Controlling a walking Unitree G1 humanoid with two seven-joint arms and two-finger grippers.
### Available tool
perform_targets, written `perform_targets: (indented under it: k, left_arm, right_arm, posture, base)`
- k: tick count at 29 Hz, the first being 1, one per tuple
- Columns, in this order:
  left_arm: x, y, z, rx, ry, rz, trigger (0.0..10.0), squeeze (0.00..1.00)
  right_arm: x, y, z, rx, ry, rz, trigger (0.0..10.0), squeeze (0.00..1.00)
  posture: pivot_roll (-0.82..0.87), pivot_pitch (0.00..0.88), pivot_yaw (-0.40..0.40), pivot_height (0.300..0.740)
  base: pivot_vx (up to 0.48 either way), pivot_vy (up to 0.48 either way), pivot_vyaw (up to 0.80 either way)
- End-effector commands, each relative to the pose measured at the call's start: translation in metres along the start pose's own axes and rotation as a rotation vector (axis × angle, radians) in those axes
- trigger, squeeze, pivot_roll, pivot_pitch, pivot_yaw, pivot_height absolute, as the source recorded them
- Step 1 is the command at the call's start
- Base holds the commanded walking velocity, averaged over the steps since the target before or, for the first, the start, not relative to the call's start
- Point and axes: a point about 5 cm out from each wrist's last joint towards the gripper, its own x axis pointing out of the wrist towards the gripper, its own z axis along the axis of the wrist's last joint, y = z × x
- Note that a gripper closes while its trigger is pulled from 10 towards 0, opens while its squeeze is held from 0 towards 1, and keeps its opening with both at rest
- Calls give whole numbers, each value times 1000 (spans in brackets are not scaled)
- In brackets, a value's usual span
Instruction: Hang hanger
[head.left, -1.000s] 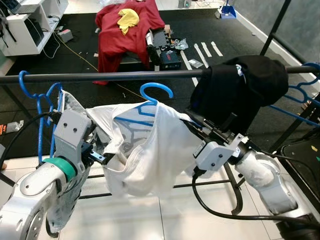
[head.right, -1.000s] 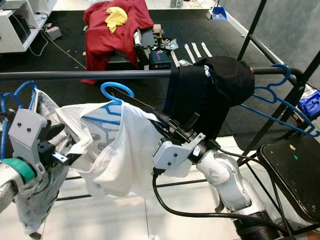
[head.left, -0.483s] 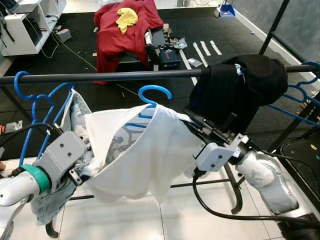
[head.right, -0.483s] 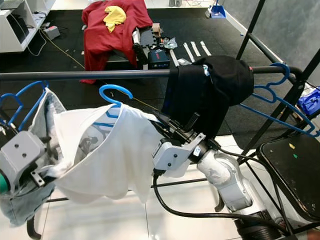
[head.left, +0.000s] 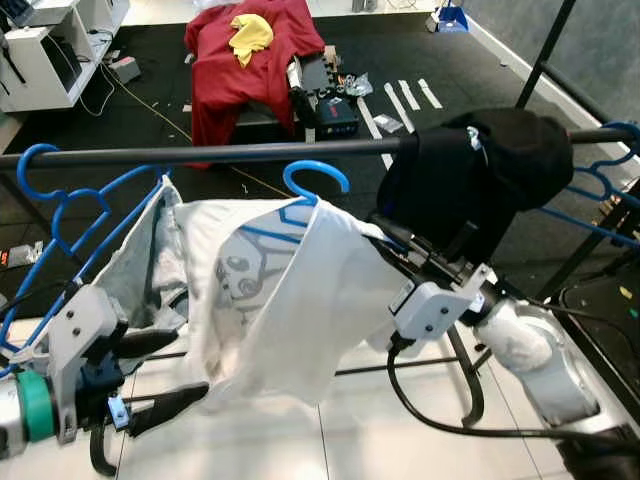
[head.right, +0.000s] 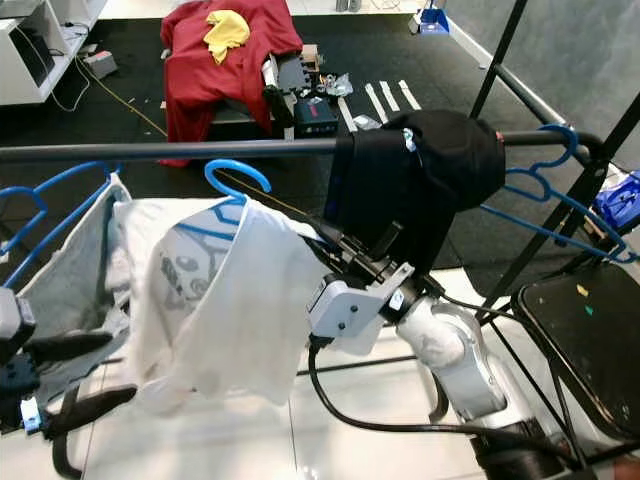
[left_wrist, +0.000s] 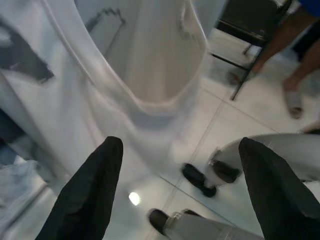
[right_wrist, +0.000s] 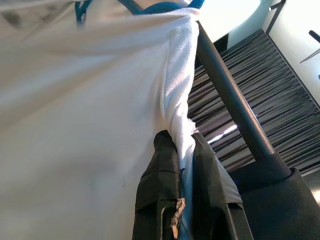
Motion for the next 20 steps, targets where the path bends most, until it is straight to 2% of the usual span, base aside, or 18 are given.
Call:
perform_targets:
  k: [1, 4, 6, 7, 9, 12, 14, 16, 17, 20]
  left_arm:
    - [1, -2, 3, -35, -42, 1, 10000, 0]
    - [18, 5, 9, -65, -134, 126, 10000, 0]
    - [39, -5, 8, -68, -160, 189, 10000, 0]
    - [39, -5, 8, -68, -160, 189, 10000, 0]
    - [55, -18, 8, -101, -188, 214, 10000, 0]
    - [59, -24, 8, -135, -202, 215, 10000, 0]
    - [72, -33, 11, -165, -234, 258, 10000, 0]
    - [76, -35, 12, -173, -249, 286, 10000, 0]
    - [89, -35, 24, -202, -313, 371, 10000, 0]
    - [97, -35, 37, -205, -371, 420, 10000, 0]
  right_arm:
    - [1, -5, 3, -1, -23, -39, 10000, 0]
    - [3, -4, 4, 2, -27, -39, 10000, 0]
    - [4, -1, 5, 12, -33, -36, 10000, 0]
    - [4, -1, 5, 12, -33, -36, 10000, 0]
    - [5, 2, 7, 21, -38, -30, 10000, 0]
    - [5, 3, 7, 24, -41, -27, 10000, 0]
    - [6, 3, 7, 29, -44, -21, 10000, 0]
    - [6, 3, 7, 31, -44, -19, 10000, 0]
    - [7, 3, 5, 36, -44, -13, 10000, 0]
    - [9, 3, 5, 40, -48, -7, 10000, 0]
  posture:
    - [-119, 185, 84, 740]
    - [-123, 183, 83, 740]
    - [-130, 181, 83, 740]
    - [-130, 181, 83, 740]
    - [-131, 180, 84, 740]
    - [-131, 180, 84, 740]
    - [-132, 182, 78, 740]
    - [-134, 184, 74, 740]
    - [-130, 187, 67, 740]
    - [-128, 189, 60, 740]
  base:
    - [0, 0, 0]
    - [0, 0, 0]
    - [0, 0, 0]
    - [0, 0, 0]
    - [0, 0, 0]
    - [0, 0, 0]
    - [0, 0, 0]
    - [0, 0, 0]
    - [0, 0, 0]
    - [0, 0, 0]
